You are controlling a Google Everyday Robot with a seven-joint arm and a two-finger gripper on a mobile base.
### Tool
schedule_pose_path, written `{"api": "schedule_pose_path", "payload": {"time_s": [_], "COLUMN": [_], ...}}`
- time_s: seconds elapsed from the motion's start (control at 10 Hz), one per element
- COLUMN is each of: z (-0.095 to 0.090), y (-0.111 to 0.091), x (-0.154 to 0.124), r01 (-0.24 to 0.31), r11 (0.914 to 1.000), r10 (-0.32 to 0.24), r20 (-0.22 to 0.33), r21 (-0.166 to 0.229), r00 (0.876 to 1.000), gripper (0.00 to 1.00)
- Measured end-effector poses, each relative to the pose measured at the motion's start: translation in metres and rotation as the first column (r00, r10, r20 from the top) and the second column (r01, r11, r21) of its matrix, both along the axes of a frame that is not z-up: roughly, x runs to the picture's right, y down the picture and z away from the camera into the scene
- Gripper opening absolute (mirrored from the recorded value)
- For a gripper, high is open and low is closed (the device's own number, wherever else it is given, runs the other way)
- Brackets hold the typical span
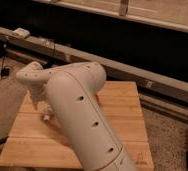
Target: Place the bottle in the ceramic bowl
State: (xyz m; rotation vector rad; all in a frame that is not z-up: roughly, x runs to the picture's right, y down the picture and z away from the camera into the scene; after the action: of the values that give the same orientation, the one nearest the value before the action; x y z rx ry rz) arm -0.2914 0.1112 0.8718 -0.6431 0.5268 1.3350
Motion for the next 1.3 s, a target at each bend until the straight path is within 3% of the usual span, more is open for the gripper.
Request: {"api": "schedule_pose_path", "payload": {"time_s": [1.1,1.3], "z": [0.027,0.031], "y": [-0.004,0.000], "x": [0.008,0.011], "r01": [-0.005,0.002], "r11": [0.9998,0.9998], "r10": [0.005,-0.001], "r20": [-0.031,-0.038], "r21": [0.021,0.019], "r00": [1.000,0.999], "gripper": [0.65,0.59]}}
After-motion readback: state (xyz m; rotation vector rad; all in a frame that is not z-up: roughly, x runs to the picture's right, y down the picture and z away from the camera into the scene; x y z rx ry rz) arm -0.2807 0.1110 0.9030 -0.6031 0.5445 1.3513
